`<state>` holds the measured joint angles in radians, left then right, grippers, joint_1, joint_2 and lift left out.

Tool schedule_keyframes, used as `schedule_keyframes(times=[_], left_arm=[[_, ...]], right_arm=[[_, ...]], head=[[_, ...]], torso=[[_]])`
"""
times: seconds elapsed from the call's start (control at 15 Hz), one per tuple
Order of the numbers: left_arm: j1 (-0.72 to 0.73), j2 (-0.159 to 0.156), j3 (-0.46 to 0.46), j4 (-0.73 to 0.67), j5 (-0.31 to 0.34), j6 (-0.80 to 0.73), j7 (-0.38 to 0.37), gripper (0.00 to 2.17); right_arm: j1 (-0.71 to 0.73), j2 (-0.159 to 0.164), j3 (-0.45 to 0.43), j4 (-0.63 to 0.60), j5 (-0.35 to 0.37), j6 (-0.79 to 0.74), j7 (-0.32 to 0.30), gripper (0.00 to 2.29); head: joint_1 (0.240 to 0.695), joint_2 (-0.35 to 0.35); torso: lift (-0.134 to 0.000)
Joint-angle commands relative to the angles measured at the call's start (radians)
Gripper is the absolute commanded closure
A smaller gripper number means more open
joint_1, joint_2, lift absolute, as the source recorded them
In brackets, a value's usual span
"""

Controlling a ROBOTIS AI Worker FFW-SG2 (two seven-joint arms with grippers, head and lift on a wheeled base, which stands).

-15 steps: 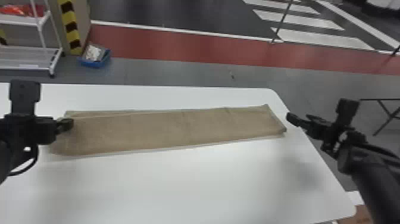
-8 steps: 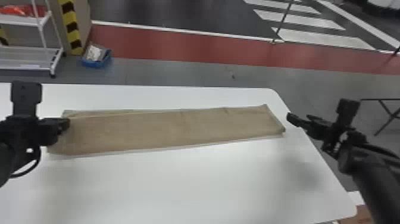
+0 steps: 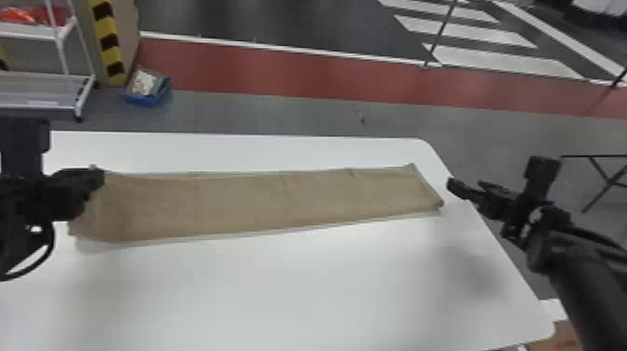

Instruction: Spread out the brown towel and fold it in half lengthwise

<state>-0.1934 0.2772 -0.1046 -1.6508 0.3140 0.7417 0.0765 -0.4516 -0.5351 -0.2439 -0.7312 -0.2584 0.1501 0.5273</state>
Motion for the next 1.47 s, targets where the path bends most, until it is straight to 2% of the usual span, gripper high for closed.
schedule_keyframes(times=[0.0,0.07,0.13,0.27,0.4,0.53,0.73,0.87,1.07,1.2,1.4], left_arm=[[0.015,0.014,0.048,-0.037,0.099,-0.015,-0.023,0.97],[0.009,0.017,0.071,-0.020,0.174,-0.055,-0.052,0.97],[-0.009,0.017,0.068,0.008,0.191,-0.067,-0.070,0.97],[-0.074,0.004,0.016,0.129,0.183,-0.175,-0.096,0.97],[-0.116,-0.026,-0.024,0.223,0.115,-0.224,-0.092,0.97],[-0.129,-0.035,-0.050,0.264,0.089,-0.236,-0.089,0.97],[-0.129,-0.032,-0.049,0.266,0.079,-0.236,-0.086,0.97],[-0.126,-0.029,-0.049,0.263,0.079,-0.236,-0.086,0.97],[-0.121,-0.029,-0.050,0.267,0.079,-0.236,-0.089,0.97],[-0.113,-0.027,-0.049,0.266,0.076,-0.236,-0.093,0.97],[-0.107,-0.024,-0.044,0.261,0.076,-0.239,-0.098,0.97]], right_arm=[[-0.001,0.001,0.000,0.001,-0.002,0.009,0.000,0.11],[-0.001,0.001,0.000,0.000,0.001,0.018,0.000,0.11],[-0.001,0.001,0.000,0.000,0.001,0.043,0.000,0.11],[0.002,0.000,0.000,-0.013,0.001,0.070,0.002,0.11],[0.027,0.001,-0.003,-0.063,-0.009,0.119,0.013,0.11],[0.030,0.000,-0.009,-0.068,-0.009,0.125,0.013,0.11],[0.025,0.000,-0.035,-0.080,-0.015,0.125,0.037,0.13],[-0.009,0.006,-0.028,-0.080,-0.013,0.119,0.051,0.25],[-0.061,0.040,0.029,-0.051,0.004,0.082,0.051,0.49],[-0.075,0.064,0.051,-0.031,0.047,0.064,0.037,0.50],[-0.075,0.073,0.058,-0.002,0.085,0.033,0.028,0.50]], head=[[0.695,-0.267],[0.695,-0.268],[0.695,-0.270],[0.695,-0.271],[0.694,-0.274],[0.695,-0.274],[0.695,-0.280],[0.695,-0.280],[0.682,-0.268],[0.676,-0.243],[0.682,-0.226]], torso=[[-0.128],[-0.128],[-0.128],[-0.128],[-0.128],[-0.128],[-0.128],[-0.128],[-0.128],[-0.128],[-0.128]])
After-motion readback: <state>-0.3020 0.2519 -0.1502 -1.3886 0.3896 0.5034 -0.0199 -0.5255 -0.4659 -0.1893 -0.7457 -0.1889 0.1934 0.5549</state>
